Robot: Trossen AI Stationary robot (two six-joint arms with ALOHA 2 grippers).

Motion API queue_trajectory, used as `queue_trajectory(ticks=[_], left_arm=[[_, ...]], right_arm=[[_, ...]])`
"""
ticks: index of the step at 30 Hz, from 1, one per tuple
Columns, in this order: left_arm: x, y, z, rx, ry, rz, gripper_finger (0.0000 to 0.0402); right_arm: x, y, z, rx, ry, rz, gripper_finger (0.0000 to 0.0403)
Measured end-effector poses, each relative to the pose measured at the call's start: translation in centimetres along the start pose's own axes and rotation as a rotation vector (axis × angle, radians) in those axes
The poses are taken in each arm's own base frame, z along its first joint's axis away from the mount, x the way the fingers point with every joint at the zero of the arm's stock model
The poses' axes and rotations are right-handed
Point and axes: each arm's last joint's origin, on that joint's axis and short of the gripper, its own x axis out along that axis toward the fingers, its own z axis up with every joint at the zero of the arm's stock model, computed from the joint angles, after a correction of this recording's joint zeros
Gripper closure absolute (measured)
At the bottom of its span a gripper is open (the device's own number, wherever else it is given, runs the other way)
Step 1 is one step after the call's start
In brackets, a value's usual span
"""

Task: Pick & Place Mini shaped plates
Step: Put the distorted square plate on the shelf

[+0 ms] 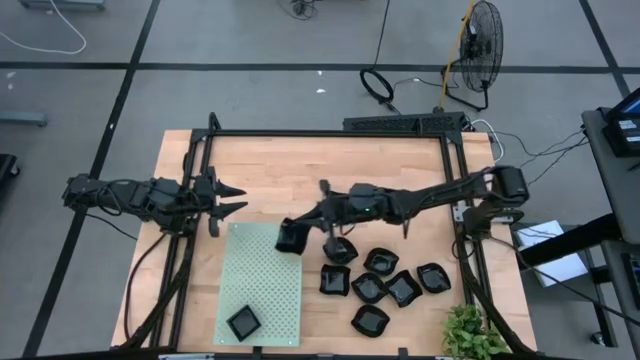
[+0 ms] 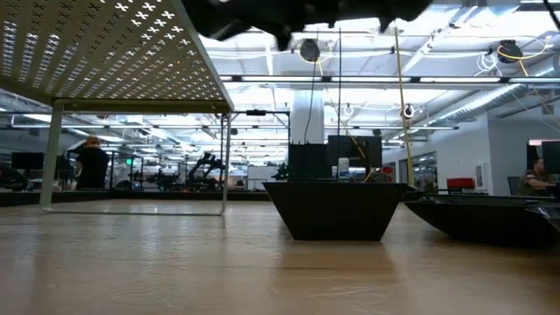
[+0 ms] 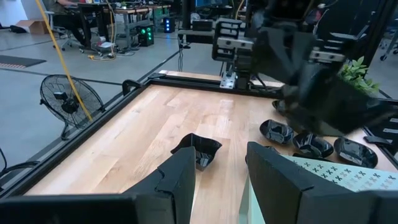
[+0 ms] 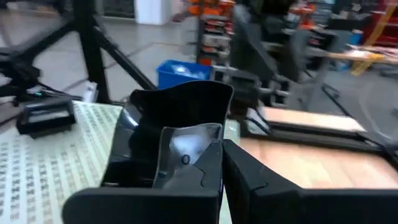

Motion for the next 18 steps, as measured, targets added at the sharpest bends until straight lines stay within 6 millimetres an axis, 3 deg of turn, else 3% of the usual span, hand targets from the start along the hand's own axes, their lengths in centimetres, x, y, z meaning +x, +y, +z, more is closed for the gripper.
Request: queue_trajectory(ticks=[8, 18], left_arm=[[0.0, 0.0, 0.0, 0.0, 0.0, -0.001, 0.0252], [0.0, 0.0, 0.0, -0.001, -0.001, -0.003, 0.0252]], right_arm=[[4.7, 0.0, -0.6, -0.006, 0.001, 0.095, 0.0403], [5.5, 0.2, -0.8, -0.005, -0.014, 0.098, 0.0403]])
